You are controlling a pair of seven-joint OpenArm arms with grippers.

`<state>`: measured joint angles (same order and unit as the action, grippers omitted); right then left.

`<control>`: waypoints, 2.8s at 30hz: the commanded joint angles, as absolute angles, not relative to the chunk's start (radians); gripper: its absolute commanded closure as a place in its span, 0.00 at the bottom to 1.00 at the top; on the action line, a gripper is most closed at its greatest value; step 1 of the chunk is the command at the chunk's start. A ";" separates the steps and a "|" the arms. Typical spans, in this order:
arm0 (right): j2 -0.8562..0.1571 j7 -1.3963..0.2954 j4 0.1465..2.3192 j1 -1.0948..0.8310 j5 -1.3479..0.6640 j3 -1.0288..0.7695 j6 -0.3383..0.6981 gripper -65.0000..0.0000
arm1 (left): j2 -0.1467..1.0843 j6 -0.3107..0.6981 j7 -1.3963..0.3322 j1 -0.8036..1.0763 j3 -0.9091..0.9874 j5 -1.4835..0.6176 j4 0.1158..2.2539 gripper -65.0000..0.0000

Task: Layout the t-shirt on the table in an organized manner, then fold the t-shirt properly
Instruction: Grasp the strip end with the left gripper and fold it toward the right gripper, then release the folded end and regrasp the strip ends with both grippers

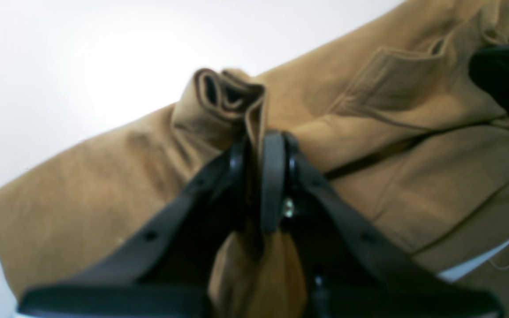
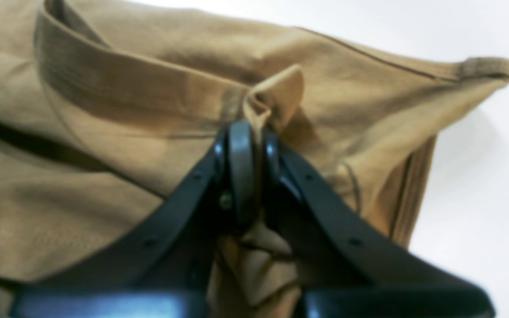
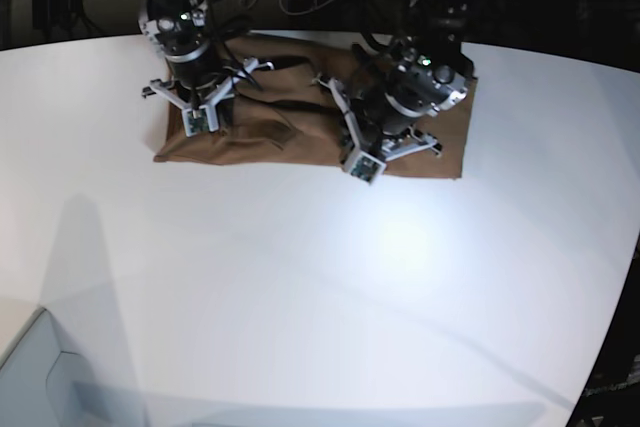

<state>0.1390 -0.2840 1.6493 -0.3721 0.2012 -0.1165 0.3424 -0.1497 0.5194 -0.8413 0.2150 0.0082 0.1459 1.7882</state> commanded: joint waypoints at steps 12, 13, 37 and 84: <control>0.143 -0.272 1.662 -0.371 0.193 -0.114 0.340 0.96 | -0.157 0.518 -0.823 0.206 -0.082 0.136 1.802 1.00; 0.143 -0.272 1.662 -0.371 0.193 -0.114 0.340 0.96 | -0.157 0.518 -0.823 0.206 -0.082 0.136 1.802 1.00; 0.143 -0.272 1.662 -0.366 0.193 -0.114 0.340 0.96 | -0.157 0.532 -0.814 0.236 -0.085 0.059 1.890 0.59; 0.157 -0.272 1.721 -0.418 0.191 -0.249 0.334 0.33 | 0.035 0.533 -0.848 0.197 0.262 -0.206 1.629 0.77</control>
<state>0.1551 -0.2863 1.7069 -0.4198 0.1967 -0.2489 0.3393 0.0353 0.5278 -0.8337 0.1993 0.2611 -0.2108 1.6192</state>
